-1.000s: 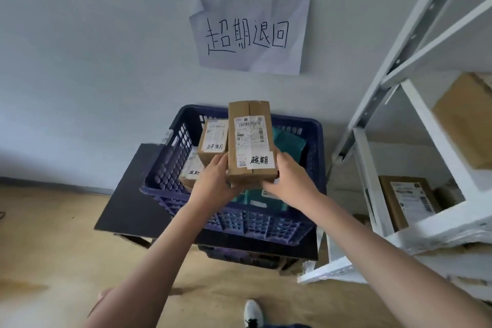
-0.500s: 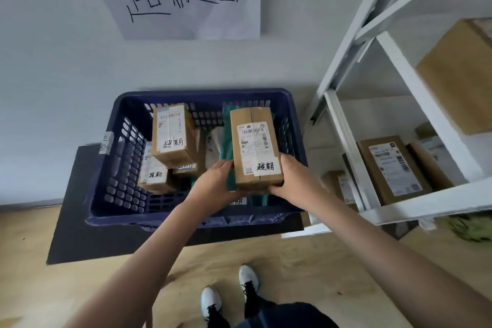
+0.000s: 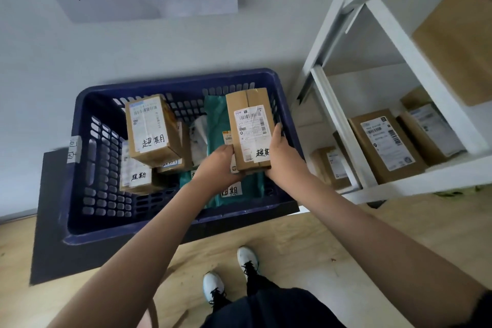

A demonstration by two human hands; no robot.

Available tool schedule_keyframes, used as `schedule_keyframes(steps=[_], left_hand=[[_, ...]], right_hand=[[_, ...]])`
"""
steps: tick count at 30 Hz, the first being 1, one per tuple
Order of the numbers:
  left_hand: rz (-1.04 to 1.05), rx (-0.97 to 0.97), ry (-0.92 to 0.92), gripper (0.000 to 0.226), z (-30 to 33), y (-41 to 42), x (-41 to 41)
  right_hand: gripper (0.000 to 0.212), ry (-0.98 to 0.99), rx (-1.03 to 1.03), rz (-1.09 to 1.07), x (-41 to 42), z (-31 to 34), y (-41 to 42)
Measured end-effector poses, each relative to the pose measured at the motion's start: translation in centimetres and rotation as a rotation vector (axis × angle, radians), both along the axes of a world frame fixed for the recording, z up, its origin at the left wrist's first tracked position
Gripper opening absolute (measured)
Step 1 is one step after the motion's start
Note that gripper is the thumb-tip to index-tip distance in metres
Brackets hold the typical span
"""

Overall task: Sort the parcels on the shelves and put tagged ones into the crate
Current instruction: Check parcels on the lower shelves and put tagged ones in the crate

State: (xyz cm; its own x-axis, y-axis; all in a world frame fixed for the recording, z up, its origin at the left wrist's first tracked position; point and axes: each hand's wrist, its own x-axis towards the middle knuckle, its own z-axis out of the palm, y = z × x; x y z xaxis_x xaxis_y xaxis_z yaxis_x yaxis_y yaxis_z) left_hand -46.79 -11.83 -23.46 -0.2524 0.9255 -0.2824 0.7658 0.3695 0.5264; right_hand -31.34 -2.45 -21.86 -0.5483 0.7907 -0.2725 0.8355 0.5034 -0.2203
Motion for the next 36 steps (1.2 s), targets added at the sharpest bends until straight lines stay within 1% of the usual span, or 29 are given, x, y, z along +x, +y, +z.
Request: schedule_keyframes(steps=[4, 11, 15, 18, 21, 23, 25, 27, 30, 33, 36], left_hand=[[0.036, 0.018, -0.035, 0.060, -0.2, 1.3, 0.3], [0.023, 0.062, -0.031, 0.054, -0.4, 0.5, -0.1], [0.026, 0.074, -0.013, 0.058, 0.6, -0.6, -0.5], [0.028, 0.089, 0.005, 0.071, 1.4, -1.9, -1.0], [0.020, 0.118, 0.031, 0.070, 2.4, -3.3, -1.3], [0.016, 0.146, 0.068, 0.069, 3.0, -4.2, -1.1], [0.010, 0.186, 0.110, 0.066, 3.5, -5.1, -0.6], [-0.011, 0.217, 0.130, 0.062, 3.9, -6.1, 0.2], [-0.085, 0.215, 0.147, 0.059, 4.2, -7.4, 1.7], [-0.153, 0.220, 0.172, 0.056, 4.4, -8.7, 3.5], [-0.163, 0.240, 0.151, 0.054, 4.4, -9.5, 5.7]], right_hand=[[0.113, -0.038, 0.040, -0.042, -0.8, -0.2, -0.2], [0.113, -0.003, 0.007, -0.107, -0.9, 0.5, -0.5], [0.111, 0.020, 0.000, -0.119, -0.3, 2.0, -1.0], [0.110, 0.038, -0.011, -0.126, 0.6, 3.4, -1.7], [0.107, 0.054, 0.000, -0.127, 1.6, 4.3, -3.1], [0.098, 0.092, 0.026, -0.122, 2.4, 4.6, -4.3], [0.082, 0.122, 0.063, -0.116, 3.4, 4.9, -5.7], [0.071, 0.114, 0.100, -0.134, 4.7, 5.1, -7.5], [0.057, 0.075, 0.168, -0.170, 7.0, 5.2, -10.1], [0.049, 0.078, 0.157, -0.225, 9.8, 5.0, -12.5], [0.046, 0.064, 0.146, -0.289, 13.0, 5.0, -14.2]])
